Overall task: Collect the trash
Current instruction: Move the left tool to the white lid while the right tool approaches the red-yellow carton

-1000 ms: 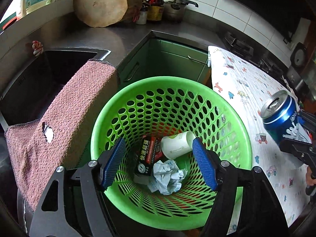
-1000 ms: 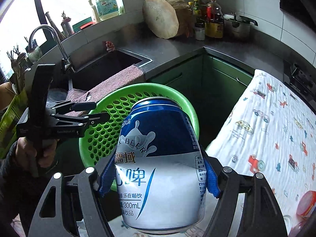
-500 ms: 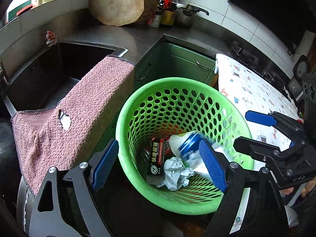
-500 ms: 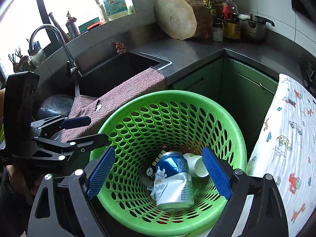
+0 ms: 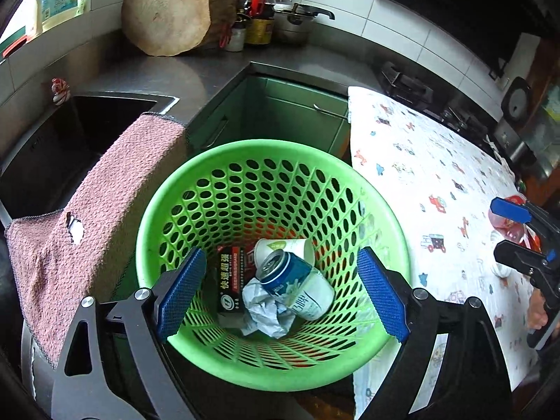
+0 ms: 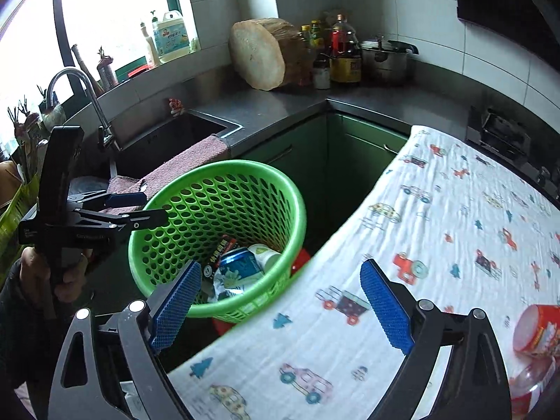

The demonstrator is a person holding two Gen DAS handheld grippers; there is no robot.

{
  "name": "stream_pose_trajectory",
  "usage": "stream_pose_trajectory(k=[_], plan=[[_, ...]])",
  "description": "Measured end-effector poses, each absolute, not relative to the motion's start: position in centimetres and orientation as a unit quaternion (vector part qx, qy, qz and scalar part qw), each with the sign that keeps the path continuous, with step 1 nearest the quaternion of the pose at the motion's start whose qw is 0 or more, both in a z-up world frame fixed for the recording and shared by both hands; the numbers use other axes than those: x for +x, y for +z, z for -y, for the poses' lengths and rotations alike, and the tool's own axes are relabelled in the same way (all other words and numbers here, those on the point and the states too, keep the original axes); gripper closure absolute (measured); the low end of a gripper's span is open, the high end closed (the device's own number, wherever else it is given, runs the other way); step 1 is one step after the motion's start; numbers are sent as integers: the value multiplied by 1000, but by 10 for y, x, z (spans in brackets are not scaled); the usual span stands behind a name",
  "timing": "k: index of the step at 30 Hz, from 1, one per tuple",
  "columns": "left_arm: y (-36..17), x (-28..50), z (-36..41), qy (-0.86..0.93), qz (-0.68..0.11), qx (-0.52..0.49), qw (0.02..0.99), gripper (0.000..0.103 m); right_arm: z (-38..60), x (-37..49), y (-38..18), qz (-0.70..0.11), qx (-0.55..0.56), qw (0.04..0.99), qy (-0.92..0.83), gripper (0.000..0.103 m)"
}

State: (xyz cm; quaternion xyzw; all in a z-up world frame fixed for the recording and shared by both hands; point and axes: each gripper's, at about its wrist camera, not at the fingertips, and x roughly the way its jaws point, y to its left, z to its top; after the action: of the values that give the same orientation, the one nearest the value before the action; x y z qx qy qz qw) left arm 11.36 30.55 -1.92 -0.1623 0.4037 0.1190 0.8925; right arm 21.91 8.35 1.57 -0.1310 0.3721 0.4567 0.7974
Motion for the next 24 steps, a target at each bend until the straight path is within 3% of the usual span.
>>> stream_pose_trajectory(k=[16,24], plan=[[-13,163,-197,42,-420,-121,898,14,121,242,4,-389,-214,834,328,13],[-14,188,-149,11,-427,-115,897,14,171,269,-9,-401,-249,828,304,13]])
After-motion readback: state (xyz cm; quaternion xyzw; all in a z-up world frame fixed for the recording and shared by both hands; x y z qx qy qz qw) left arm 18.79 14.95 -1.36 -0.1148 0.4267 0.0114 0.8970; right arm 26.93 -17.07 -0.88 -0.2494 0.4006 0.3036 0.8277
